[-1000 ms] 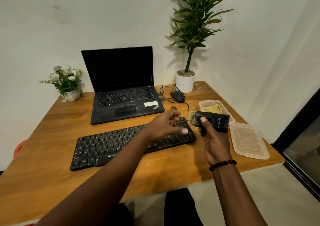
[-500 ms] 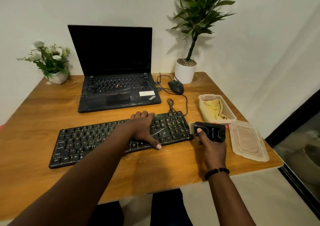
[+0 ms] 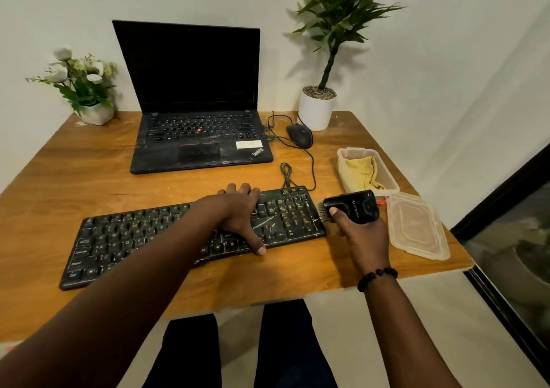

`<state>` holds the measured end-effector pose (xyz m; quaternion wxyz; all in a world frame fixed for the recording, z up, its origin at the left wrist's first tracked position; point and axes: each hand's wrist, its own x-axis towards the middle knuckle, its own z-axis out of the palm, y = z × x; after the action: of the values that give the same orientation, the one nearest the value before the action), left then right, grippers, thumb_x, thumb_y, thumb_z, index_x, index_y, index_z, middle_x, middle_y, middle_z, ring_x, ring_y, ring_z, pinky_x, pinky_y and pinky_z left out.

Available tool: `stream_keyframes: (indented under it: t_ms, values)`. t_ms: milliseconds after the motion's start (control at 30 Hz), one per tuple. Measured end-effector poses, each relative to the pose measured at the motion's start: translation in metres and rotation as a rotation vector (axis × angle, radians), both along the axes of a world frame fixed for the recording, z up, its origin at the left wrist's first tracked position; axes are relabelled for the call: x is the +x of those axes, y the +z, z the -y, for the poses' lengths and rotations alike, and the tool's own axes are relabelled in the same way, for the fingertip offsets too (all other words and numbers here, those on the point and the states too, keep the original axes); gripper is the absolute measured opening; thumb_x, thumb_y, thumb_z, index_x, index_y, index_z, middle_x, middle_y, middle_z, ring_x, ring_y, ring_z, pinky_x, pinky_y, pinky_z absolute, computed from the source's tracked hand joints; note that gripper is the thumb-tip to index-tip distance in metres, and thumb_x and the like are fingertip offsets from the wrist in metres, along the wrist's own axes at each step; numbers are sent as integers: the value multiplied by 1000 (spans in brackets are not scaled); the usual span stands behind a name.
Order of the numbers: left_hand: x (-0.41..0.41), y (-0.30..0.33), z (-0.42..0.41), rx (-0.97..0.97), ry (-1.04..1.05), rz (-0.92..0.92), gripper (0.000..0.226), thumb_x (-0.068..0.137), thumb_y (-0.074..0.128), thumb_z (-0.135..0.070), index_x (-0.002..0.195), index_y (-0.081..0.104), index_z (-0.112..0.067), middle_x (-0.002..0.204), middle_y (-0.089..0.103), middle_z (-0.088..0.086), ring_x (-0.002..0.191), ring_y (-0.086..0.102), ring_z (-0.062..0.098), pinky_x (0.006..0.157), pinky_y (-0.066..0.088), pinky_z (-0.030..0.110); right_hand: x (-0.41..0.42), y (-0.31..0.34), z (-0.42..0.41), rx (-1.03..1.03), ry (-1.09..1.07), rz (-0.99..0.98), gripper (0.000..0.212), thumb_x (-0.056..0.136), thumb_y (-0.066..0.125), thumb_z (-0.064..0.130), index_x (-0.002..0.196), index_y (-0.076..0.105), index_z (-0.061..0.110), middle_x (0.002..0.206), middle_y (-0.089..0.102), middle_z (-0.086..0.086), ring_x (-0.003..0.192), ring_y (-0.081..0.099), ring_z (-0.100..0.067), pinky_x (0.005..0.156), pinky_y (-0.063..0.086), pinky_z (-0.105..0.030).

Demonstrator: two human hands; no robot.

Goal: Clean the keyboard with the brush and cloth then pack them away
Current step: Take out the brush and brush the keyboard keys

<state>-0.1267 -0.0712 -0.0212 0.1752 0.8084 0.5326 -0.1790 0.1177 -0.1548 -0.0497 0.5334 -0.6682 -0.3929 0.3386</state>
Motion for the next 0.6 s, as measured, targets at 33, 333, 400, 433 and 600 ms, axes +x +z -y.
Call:
stream_keyframes:
  t_ms: [33, 333, 400, 433, 600]
  values:
    - [1, 0, -1, -9, -2, -11, 145, 50, 78, -79, 158, 1, -20, 161, 12, 4, 145, 16, 34, 115, 28, 59, 4, 2, 2, -2, 5, 2, 35, 67, 82, 39, 96, 65, 27, 93, 72, 2, 91, 68, -22, 83, 56, -43]
    - [16, 2, 8, -8, -93, -1, 144, 56, 75, -80, 158, -1, -14, 161, 3, 7, 147, 8, 34, 118, 23, 55, 18, 22, -10, 35, 208, 176, 25, 76, 79, 27, 98, 67, 25, 89, 72, 4, 84, 69, -16, 68, 58, -32]
    - [17, -6, 10, 40, -92, 36, 146, 53, 75, -81, 158, -1, -15, 160, 4, 8, 146, 9, 35, 119, 21, 55, 15, 19, -18, 9, 286, 255, 27, 76, 78, 27, 101, 68, 25, 91, 72, 6, 86, 68, -12, 73, 59, -34]
    - [17, -9, 10, 48, -87, 47, 147, 51, 75, -82, 158, -1, -16, 159, 5, 8, 146, 10, 35, 119, 22, 55, 13, 16, -22, -3, 311, 309, 28, 76, 78, 27, 102, 68, 24, 92, 71, 7, 88, 67, -11, 73, 58, -31]
    - [19, -7, 10, 69, -96, 39, 146, 51, 76, -81, 158, 3, -14, 158, 11, 7, 143, 15, 33, 116, 29, 54, 4, 22, -42, 65, 287, 683, 34, 74, 79, 24, 104, 65, 16, 95, 65, 2, 88, 60, -11, 64, 39, -10]
